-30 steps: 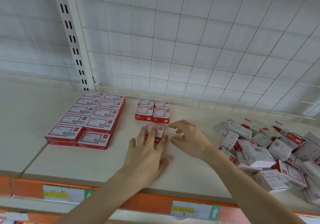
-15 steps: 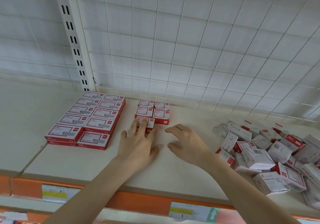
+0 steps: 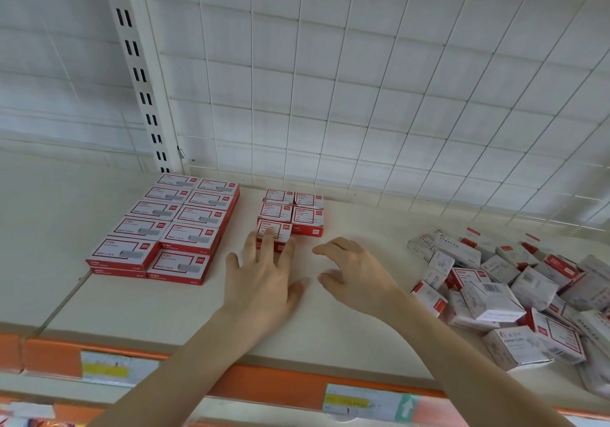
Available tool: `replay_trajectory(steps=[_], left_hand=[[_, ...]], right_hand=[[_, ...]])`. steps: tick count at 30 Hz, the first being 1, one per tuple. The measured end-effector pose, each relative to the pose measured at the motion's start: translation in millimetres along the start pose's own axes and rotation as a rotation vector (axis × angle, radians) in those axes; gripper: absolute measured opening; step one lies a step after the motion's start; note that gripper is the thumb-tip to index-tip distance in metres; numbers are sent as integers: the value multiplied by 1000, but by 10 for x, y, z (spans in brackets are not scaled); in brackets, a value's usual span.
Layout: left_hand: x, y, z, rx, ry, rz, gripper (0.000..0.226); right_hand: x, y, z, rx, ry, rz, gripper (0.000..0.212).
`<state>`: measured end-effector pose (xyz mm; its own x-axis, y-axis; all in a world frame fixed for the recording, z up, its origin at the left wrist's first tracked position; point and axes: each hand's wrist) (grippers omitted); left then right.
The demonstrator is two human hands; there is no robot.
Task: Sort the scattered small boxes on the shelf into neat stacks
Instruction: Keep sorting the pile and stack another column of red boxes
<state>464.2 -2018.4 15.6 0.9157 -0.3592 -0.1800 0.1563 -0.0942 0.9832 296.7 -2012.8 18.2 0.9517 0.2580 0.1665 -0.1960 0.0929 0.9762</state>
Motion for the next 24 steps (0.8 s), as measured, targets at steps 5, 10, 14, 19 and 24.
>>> replay_trajectory(steps=[5, 10, 14, 19, 24], left_hand=[[7, -3, 23, -17, -2, -9, 69], [-4, 18, 8, -12, 4, -5, 68], [-47, 70, 38, -62, -33, 21, 65], [-241, 128, 141, -148, -178, 14, 65], [-461, 86, 275, -220, -356, 17, 59]], right_hand=[[-4, 0, -6, 7, 0, -4, 42], [16, 27, -5, 25, -5, -27, 42], [0, 66, -36, 7, -21, -102, 43], [-66, 180, -168, -123, -45, -244, 34], [-206, 393, -412, -188, -128, -309, 34]])
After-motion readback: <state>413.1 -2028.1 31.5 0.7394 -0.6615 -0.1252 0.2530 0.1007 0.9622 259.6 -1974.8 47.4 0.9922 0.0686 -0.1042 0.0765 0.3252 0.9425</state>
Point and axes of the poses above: each hand's wrist, its own z-axis towards the middle knuckle, its own y-axis out of the back of the hand, x = y × z, and after that the axes turned 11 degrees about -z, right-handed
